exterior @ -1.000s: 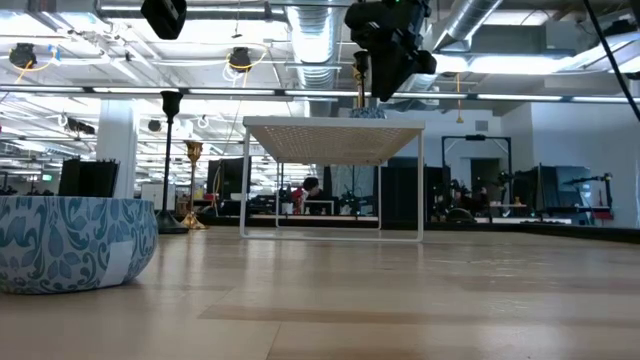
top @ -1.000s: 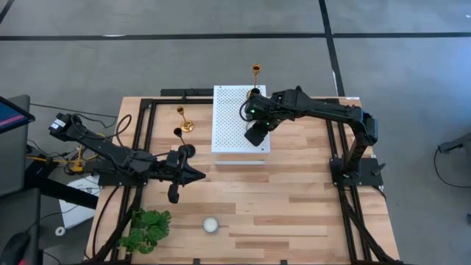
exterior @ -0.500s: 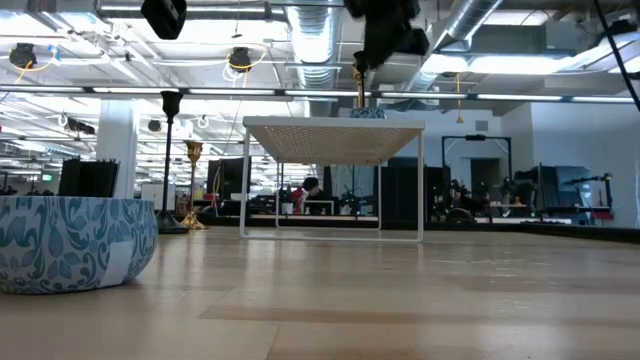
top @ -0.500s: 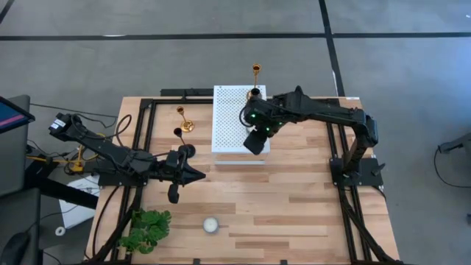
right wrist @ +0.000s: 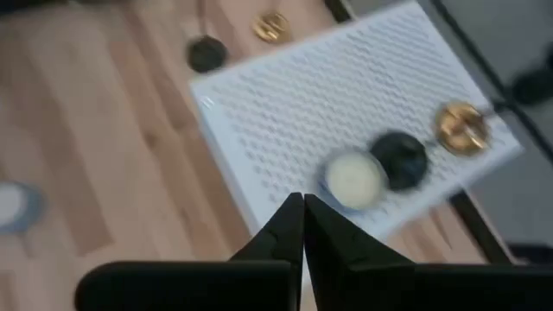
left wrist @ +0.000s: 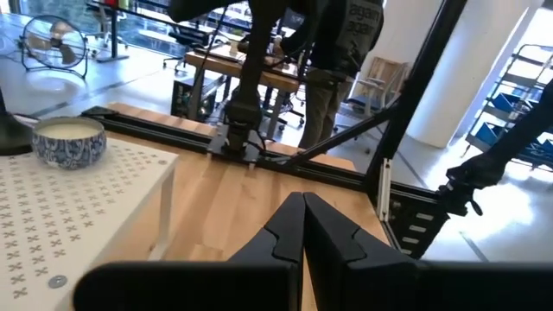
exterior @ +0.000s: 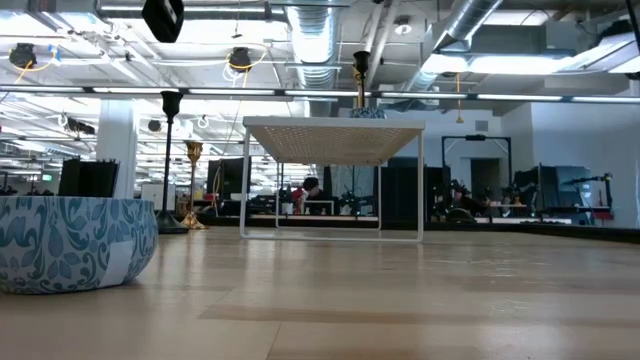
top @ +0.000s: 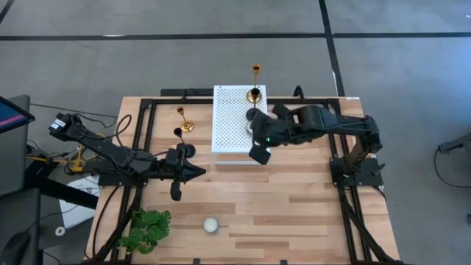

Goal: Pick & Place candle stick holders
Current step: Put the dark blue patterned scented candle on the shelf

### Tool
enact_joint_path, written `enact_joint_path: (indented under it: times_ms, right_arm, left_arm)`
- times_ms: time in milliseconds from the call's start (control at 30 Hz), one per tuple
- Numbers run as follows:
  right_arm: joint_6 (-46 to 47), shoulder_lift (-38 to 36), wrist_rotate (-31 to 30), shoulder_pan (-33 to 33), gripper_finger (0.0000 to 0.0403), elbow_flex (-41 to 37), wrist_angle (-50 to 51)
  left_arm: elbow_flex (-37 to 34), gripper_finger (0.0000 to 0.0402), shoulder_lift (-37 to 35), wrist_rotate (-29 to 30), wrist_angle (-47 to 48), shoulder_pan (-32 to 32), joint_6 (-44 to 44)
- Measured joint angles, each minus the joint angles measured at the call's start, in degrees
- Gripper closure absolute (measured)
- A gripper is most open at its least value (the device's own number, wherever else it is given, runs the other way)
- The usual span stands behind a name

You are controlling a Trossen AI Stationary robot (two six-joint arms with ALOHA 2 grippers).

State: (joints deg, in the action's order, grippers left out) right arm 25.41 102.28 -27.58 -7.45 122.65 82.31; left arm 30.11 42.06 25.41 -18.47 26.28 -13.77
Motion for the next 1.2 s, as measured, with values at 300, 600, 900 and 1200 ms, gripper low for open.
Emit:
enact_joint_path:
  times_ms: [300,600,900,1200]
  right_arm:
    - [6.7,0.0,-2.9,-4.8,0.0403,-3.8,3.6]
    - [13.1,-1.6,-4.2,-5.7,0.0403,-12.9,5.0]
    - [19.1,-17.2,-10.3,-8.9,0.0403,-29.1,-3.4]
    - [6.3,-36.2,-8.8,-6.5,0.0403,-60.8,-45.7]
  left_arm:
    - [0.0,0.0396,1.0,4.3,0.0,-0.7,3.2]
    - [0.0,0.0396,5.5,-2.8,-0.1,-6.4,2.5]
    - [0.0,0.0396,5.4,-5.8,-0.4,-10.7,2.4]
    - [0.0,0.0396,6.9,-10.6,-0.9,-18.1,2.8]
